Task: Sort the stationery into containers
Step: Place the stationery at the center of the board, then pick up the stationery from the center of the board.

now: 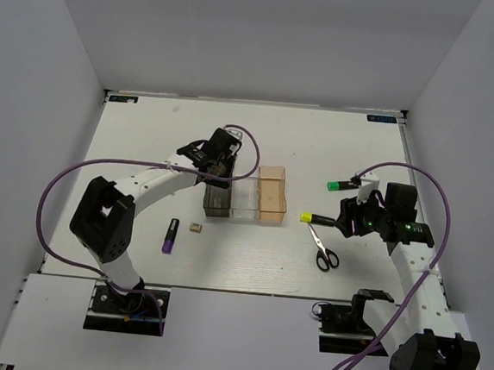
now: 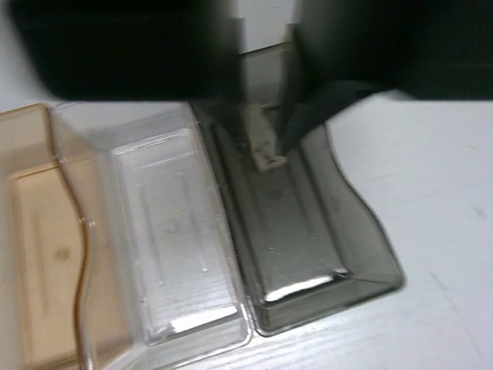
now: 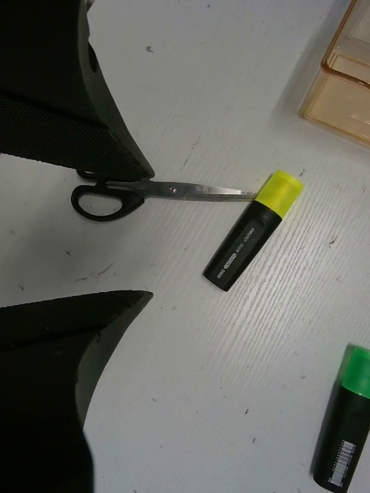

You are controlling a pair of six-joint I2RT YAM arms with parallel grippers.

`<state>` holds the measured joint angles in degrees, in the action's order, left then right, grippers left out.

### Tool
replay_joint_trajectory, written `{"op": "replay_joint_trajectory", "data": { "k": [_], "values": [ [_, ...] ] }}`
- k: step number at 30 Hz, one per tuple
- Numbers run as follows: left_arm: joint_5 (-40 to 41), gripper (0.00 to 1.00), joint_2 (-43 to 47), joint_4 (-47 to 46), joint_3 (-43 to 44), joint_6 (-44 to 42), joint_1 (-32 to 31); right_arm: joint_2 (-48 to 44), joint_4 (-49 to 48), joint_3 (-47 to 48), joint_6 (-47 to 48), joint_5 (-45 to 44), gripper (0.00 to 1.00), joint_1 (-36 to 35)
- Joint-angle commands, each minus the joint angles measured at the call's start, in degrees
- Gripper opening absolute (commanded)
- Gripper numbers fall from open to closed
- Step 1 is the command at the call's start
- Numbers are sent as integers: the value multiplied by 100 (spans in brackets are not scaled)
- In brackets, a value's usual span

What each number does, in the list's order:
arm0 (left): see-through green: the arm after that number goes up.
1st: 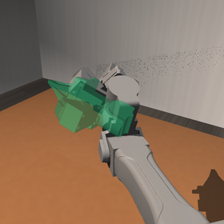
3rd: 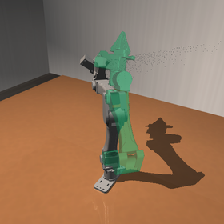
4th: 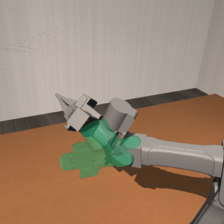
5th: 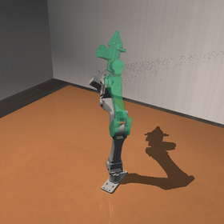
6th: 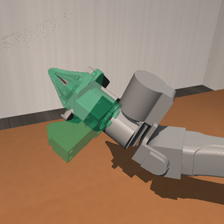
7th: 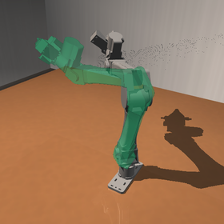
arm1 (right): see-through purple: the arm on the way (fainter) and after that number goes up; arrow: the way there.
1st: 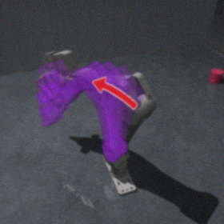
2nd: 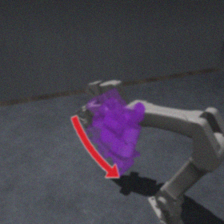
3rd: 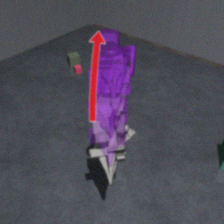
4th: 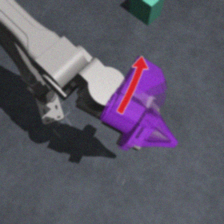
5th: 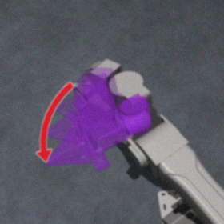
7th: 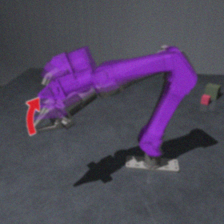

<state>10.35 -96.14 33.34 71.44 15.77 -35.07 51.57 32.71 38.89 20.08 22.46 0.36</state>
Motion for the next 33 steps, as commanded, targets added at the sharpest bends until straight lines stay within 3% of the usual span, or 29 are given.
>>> {"op": "replay_joint_trajectory", "data": {
  "k": [1, 2, 3, 5, 6, 8, 9, 10, 11, 13, 14, 23, 33],
  "values": [
    [405, 23, 437, 102, 125, 66, -52, -42, -107, 118, 23, 39, 62, 34],
    [459, 9, 525, 172, 99, 84, -79, -33, -107, 101, 5, 48, 61, 34],
    [694, 0, 813, 320, 46, 136, -105, -24, -89, 136, 31, 31, 54, 34],
    [1220, 0, 1409, 523, -384, 435, -271, -51, -72, 118, 31, 40, 39, 34],
    [1363, 0, 1588, 794, -716, 601, -342, -51, -63, 118, 14, 31, 21, 34],
    [1609, 0, 1904, 980, -1280, 1321, -369, -68, -116, 101, 5, 22, 12, 34],
    [1619, 3, 2445, 1164, -1656, 1558, -369, -68, -150, 101, 5, 13, 12, 26],
    [1611, 15, 2633, 1157, -2060, 1909, -378, -51, -142, 92, -4, 13, 18, 25],
    [1271, 43, 2948, 1096, -2255, 1938, -369, -33, -151, 92, -12, 13, 26, 17],
    [832, 57, 3389, 737, -2913, 1782, -439, 19, -150, 109, -21, 22, 47, 17],
    [811, 60, 3469, 439, -3056, 1685, -483, 46, -151, 118, -4, 30, 49, 17],
    [1259, 64, 3101, -1197, -4146, 1570, -905, 72, -54, 154, -30, 39, 52, 34],
    [1303, 68, 2556, -1954, -4287, 1403, -782, 134, -45, 154, 23, 74, 52, 34]
  ]
}}
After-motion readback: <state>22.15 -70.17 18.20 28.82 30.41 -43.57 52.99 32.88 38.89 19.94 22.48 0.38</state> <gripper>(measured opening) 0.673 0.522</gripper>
